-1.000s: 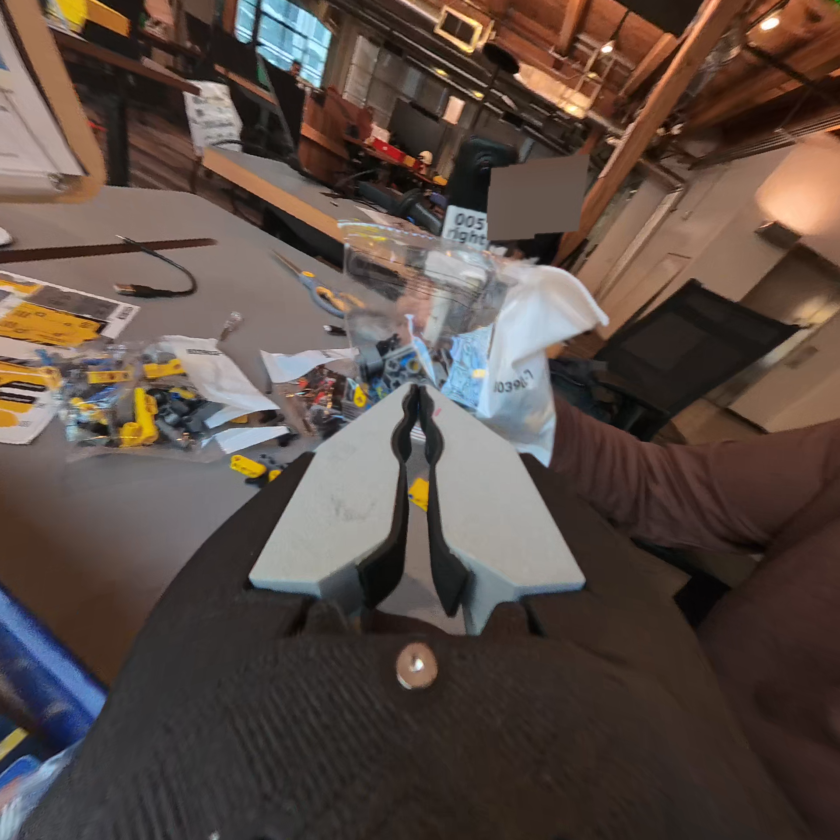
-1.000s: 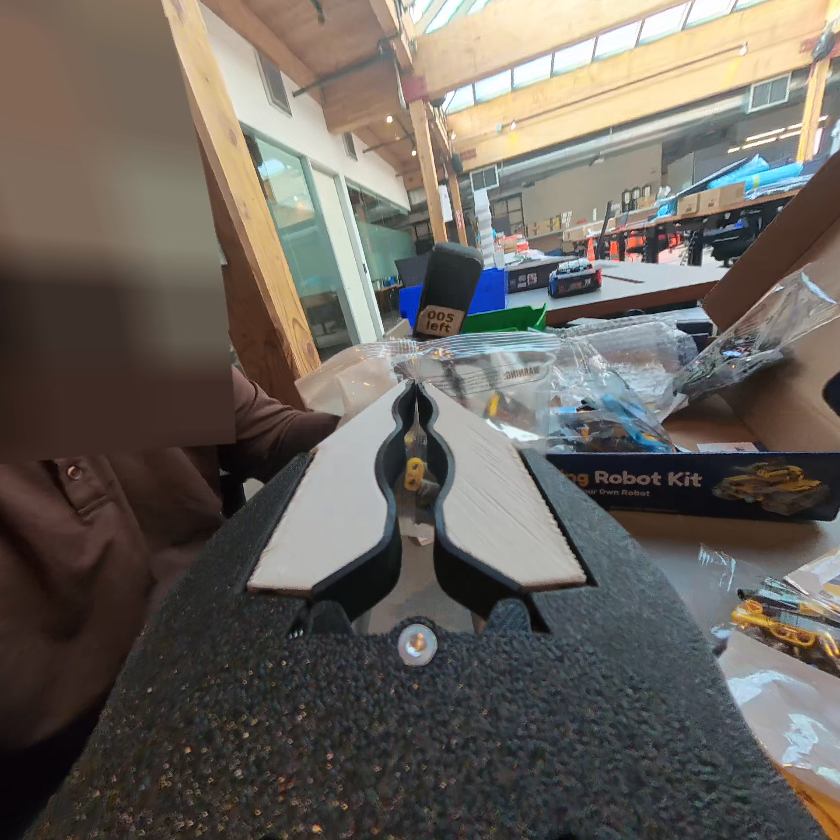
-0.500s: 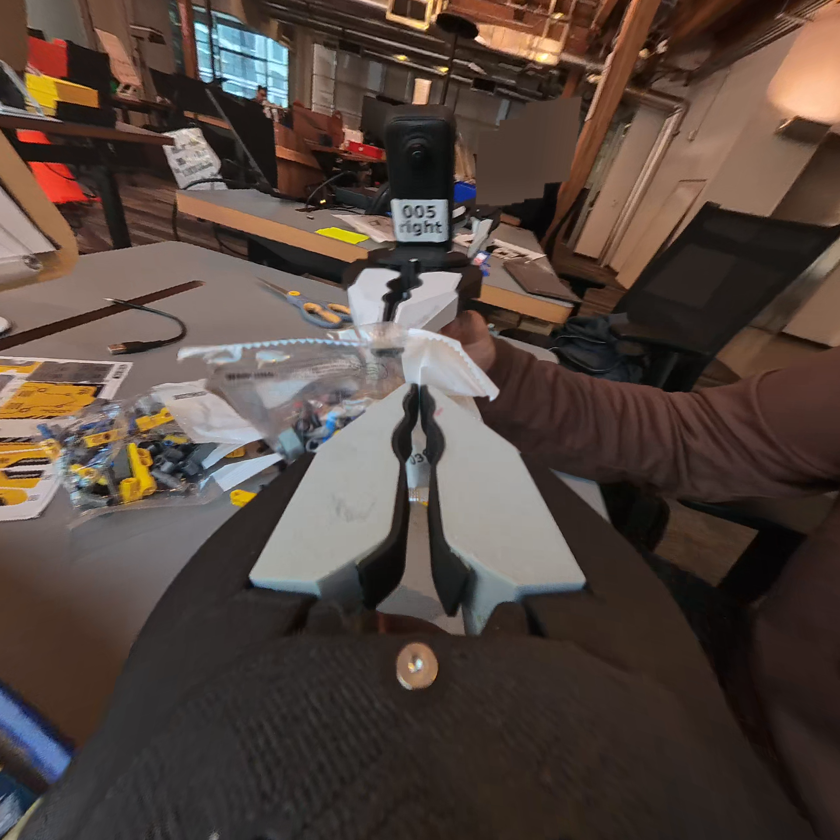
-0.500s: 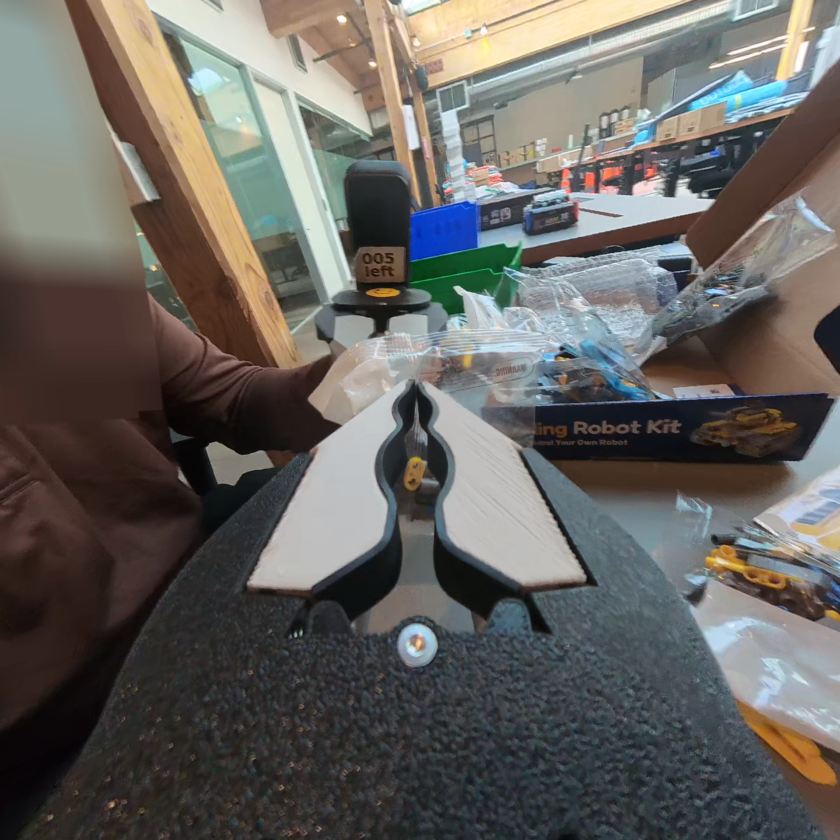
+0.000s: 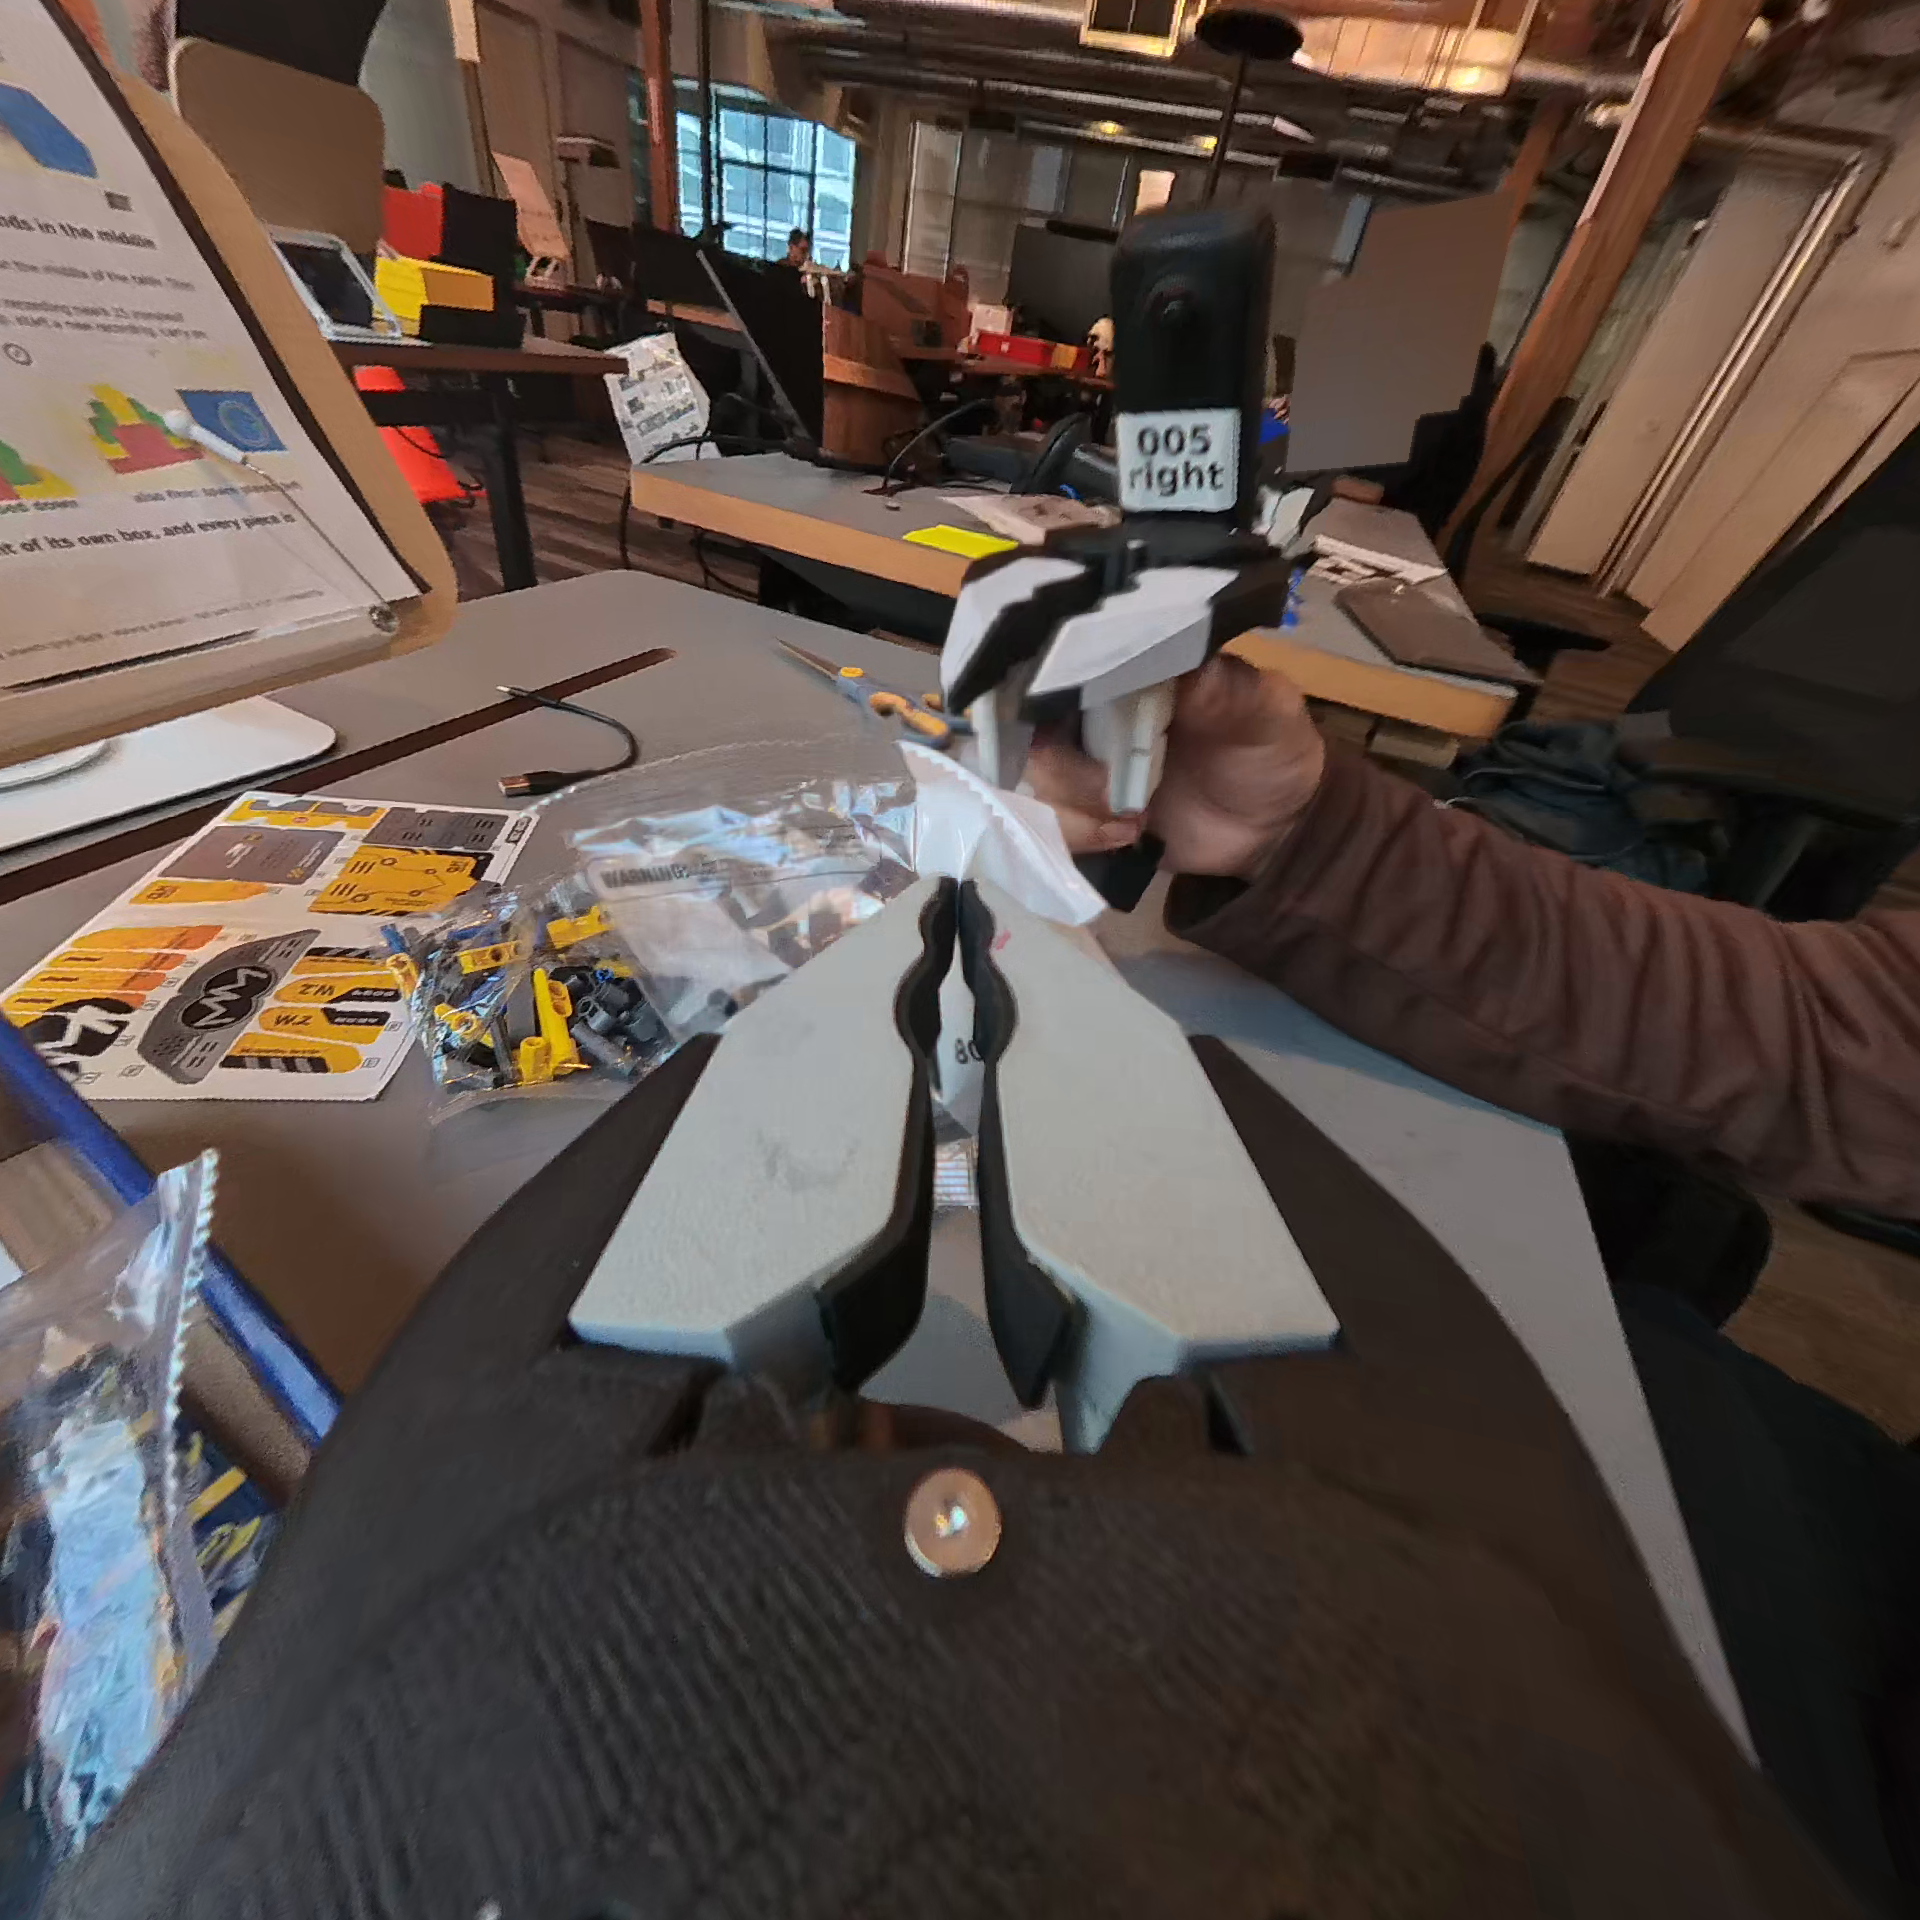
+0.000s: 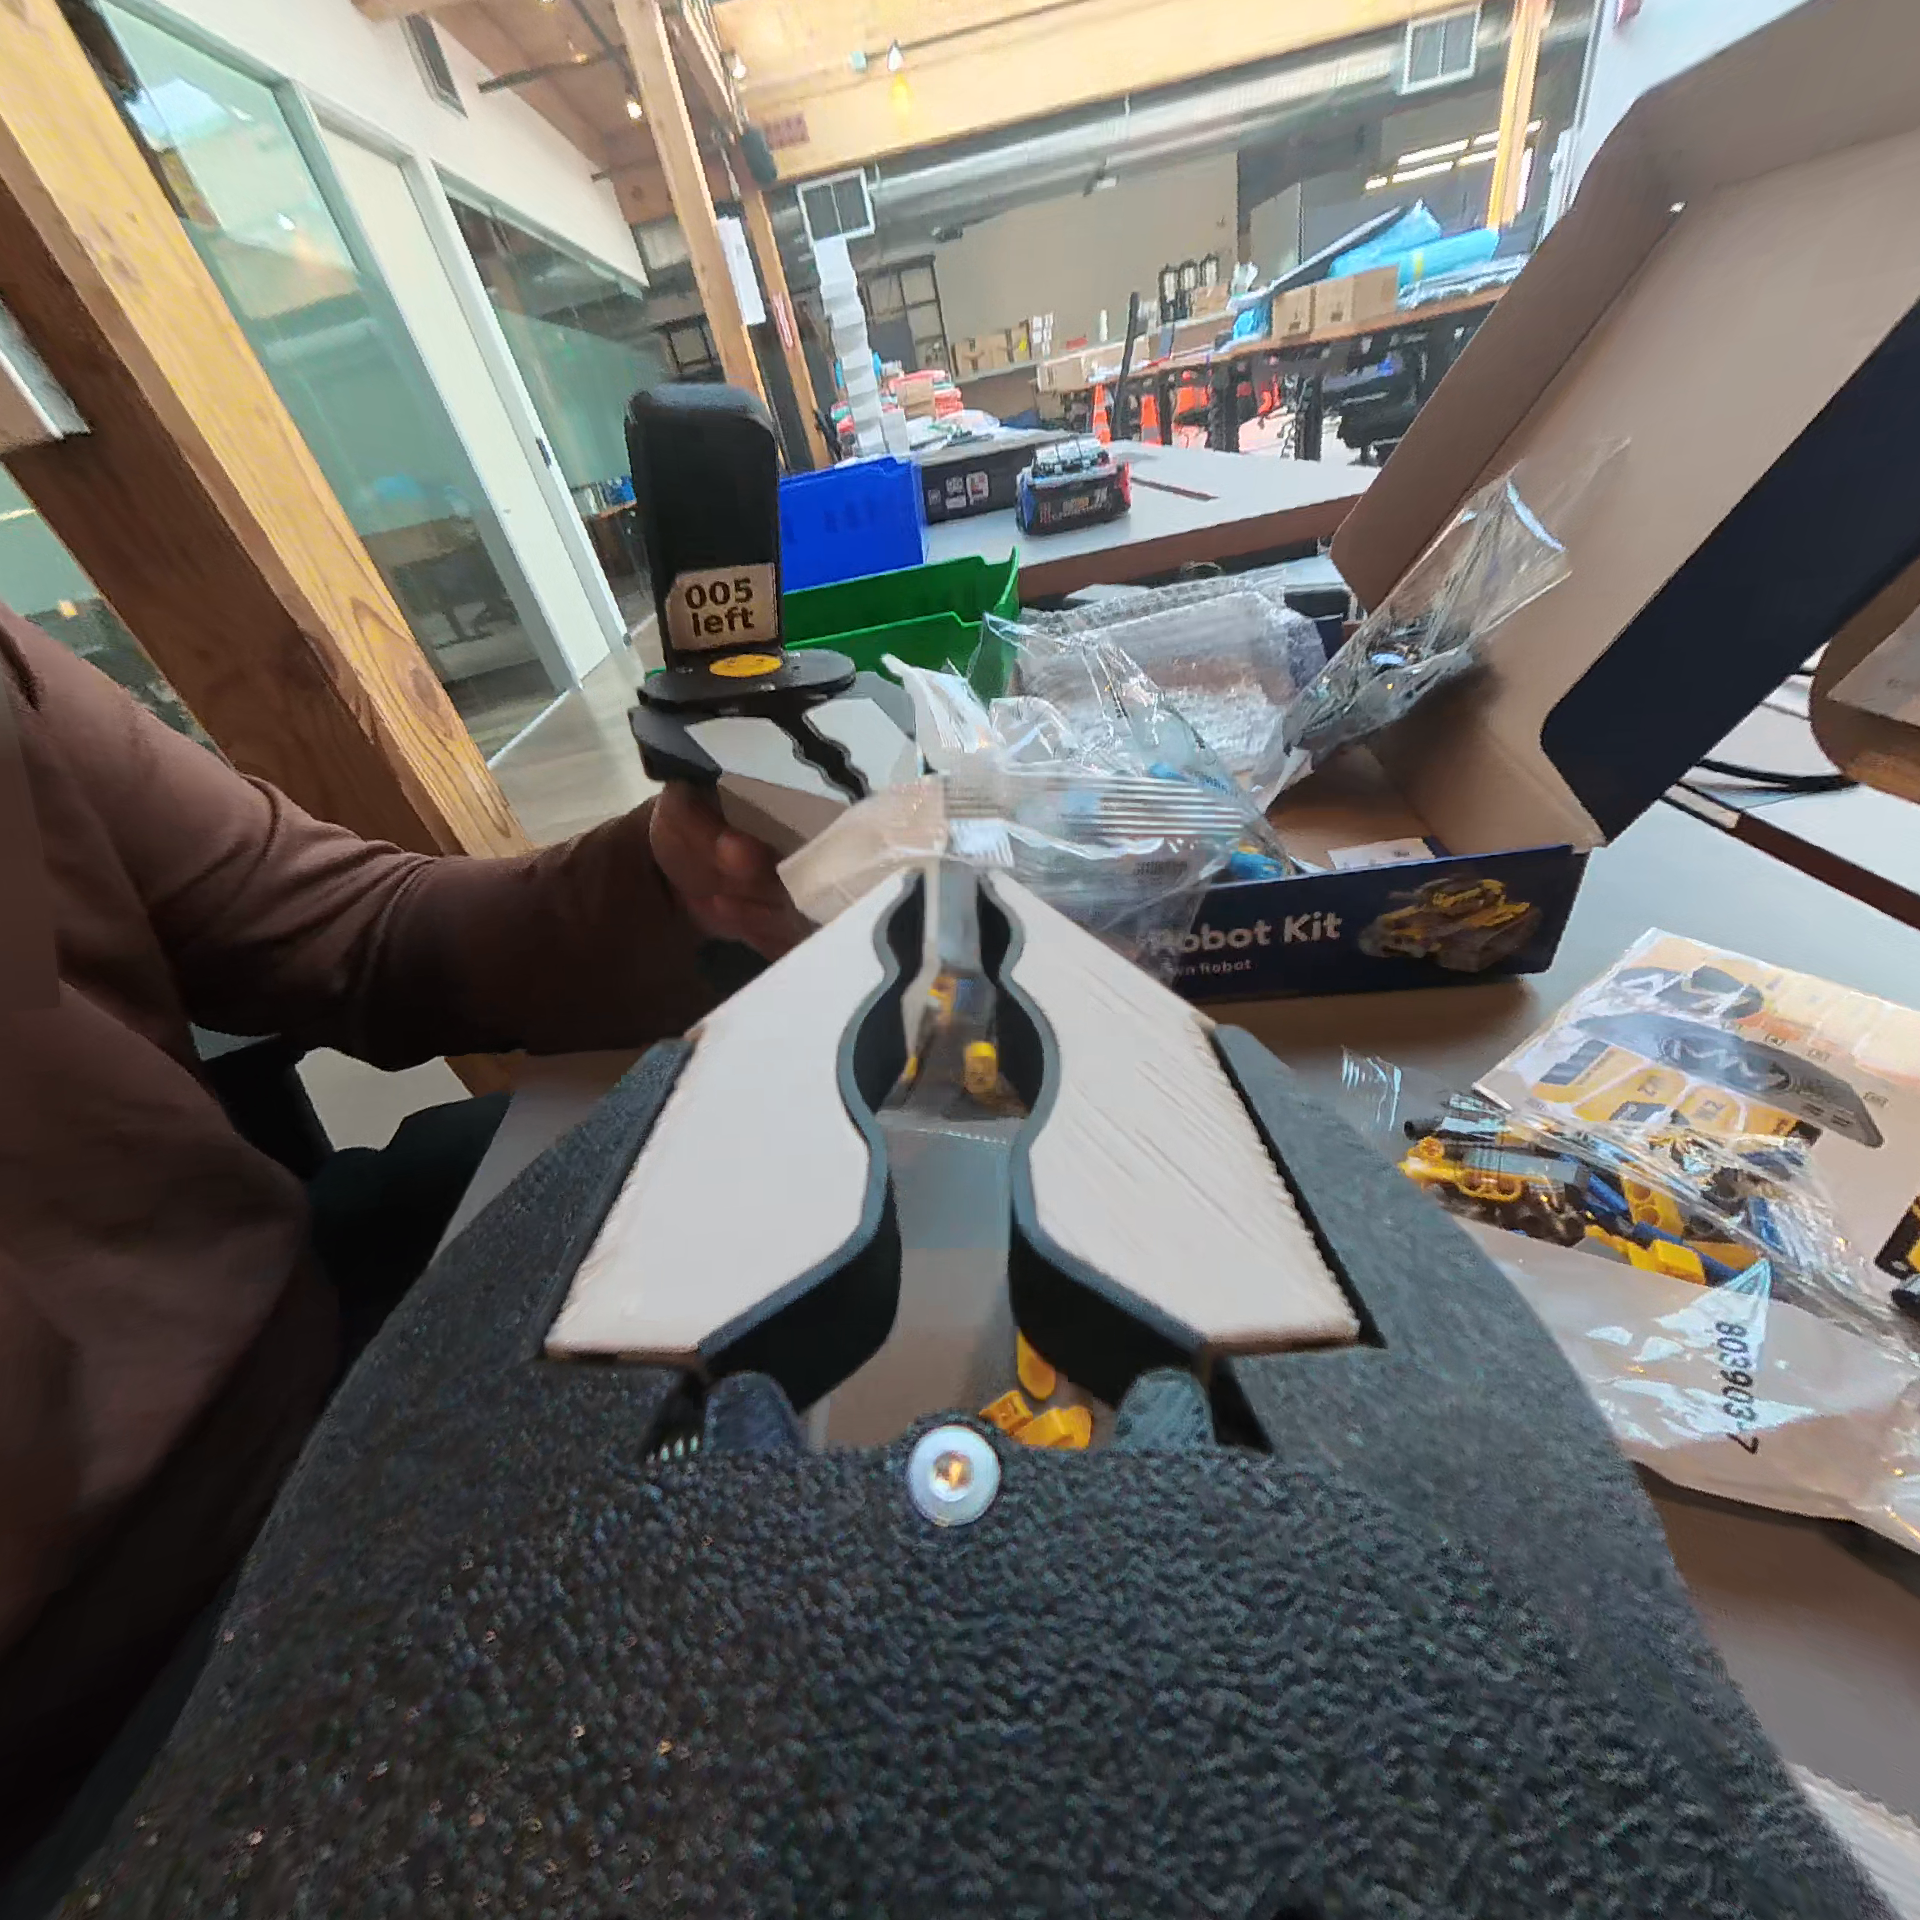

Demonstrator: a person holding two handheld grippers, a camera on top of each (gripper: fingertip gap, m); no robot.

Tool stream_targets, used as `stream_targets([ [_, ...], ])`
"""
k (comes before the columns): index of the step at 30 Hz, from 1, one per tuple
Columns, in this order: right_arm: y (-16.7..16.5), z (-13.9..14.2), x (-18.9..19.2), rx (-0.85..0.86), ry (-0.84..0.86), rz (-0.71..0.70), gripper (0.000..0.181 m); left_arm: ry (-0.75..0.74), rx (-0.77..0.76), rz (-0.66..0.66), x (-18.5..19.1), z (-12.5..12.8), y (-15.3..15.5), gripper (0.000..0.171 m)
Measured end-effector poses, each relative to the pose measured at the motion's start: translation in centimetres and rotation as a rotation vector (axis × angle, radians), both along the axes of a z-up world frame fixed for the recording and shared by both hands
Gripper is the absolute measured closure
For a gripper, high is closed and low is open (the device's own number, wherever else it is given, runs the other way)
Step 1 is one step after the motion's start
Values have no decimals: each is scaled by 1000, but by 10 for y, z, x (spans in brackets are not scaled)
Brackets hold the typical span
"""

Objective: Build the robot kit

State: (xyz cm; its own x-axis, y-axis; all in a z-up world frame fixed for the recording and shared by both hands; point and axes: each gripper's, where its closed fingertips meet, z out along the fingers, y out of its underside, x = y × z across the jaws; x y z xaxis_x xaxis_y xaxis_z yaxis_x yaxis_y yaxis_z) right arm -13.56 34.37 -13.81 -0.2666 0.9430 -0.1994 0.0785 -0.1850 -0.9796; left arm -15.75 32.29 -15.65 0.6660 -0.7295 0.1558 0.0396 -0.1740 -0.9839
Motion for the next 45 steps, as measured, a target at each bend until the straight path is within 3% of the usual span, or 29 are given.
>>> stream_targets([
  [2, -4, 0, 1, 33, -19, 5, 157, 38, 8, -6, 3, -4, -1, 171],
  [6, -24, -16, -6, 267, -105, 22, 154, 42, 17, -22, 6, -3, -4, 171],
  [11, -27, -26, -13, 479, -160, -45, 160, 78, 12, -69, 8, -7, -9, 171],
  [13, -30, -32, -10, 494, -174, -15, 176, 108, 12, -76, 9, -11, -10, 171],
  [21, -34, -37, -5, 491, -187, 28, 181, 95, 11, -88, 16, -12, -12, 171],
  [30, -43, -43, 2, 470, -211, 100, 181, -14, -109, -190, 26, -17, -19, 163],
  [37, -47, -49, 12, 374, -250, 177, 174, 67, -72, -175, 29, -23, -18, 171],
  [42, -43, -22, 14, 214, -156, 177, 169, 100, -66, -177, 30, -26, -19, 171],
  [45, -37, -37, 10, 217, -235, 149, 163, 113, -56, -162, 30, -27, -18, 171],
])
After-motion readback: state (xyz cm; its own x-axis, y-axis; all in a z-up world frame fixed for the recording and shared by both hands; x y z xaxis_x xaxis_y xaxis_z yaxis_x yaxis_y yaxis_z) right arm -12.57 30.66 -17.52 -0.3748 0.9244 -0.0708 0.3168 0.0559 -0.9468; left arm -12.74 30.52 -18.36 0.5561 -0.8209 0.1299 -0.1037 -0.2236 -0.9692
